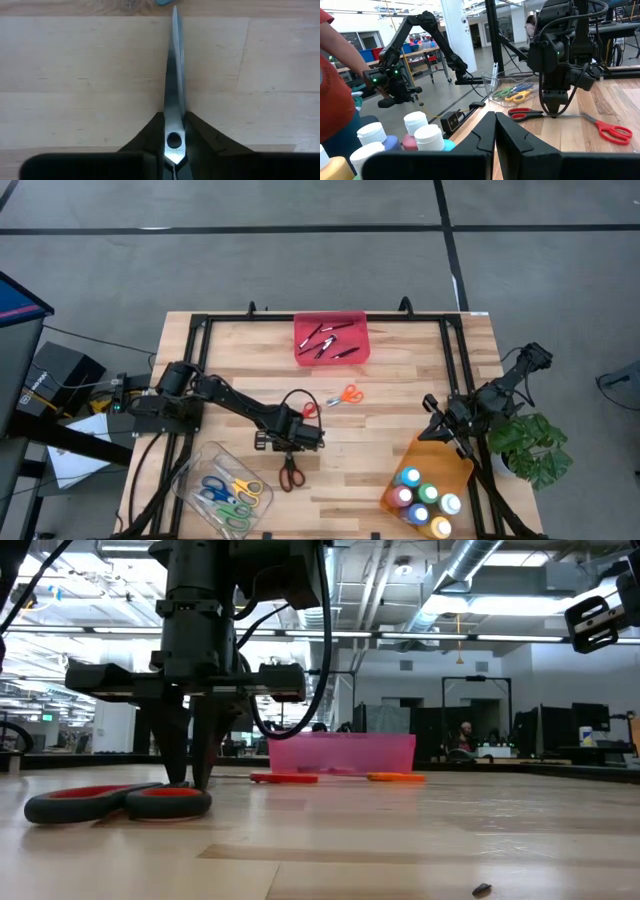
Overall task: Pick & Place Paint Supplies
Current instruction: Put the black scissors into the transparent bin
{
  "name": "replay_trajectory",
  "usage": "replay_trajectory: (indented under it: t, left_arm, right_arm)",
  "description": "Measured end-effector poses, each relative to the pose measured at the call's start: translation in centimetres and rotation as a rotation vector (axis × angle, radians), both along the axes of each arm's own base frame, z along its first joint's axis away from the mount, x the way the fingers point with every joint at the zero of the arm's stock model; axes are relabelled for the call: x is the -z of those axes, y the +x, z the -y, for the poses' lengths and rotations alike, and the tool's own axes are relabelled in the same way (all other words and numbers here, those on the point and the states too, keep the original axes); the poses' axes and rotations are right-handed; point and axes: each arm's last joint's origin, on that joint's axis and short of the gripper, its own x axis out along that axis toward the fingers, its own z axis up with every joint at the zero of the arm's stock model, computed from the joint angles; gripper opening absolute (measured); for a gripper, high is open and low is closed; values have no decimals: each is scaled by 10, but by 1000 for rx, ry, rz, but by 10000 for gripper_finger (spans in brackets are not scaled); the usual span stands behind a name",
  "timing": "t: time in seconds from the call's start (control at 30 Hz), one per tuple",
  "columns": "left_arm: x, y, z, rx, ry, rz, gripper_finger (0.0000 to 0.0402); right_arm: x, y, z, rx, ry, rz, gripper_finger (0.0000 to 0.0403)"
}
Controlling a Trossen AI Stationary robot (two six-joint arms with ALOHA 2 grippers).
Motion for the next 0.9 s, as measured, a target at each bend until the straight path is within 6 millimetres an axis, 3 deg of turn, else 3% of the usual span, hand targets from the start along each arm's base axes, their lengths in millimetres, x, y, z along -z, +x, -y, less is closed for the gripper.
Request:
replay_trajectory:
  t: [0.43, 0.7, 0.9]
  left_arm:
    - [-9, 4, -2, 19, 35, 95, 41]
    - [-60, 1, -10, 7, 74, 306, 42]
    - [-113, -18, -15, 79, 68, 459, 43]
  right_arm:
    - [0, 0, 0, 0, 0, 0, 8]
    - [0, 0, 0, 0, 0, 0, 8]
    - [0, 0, 0, 0, 0, 0, 9]
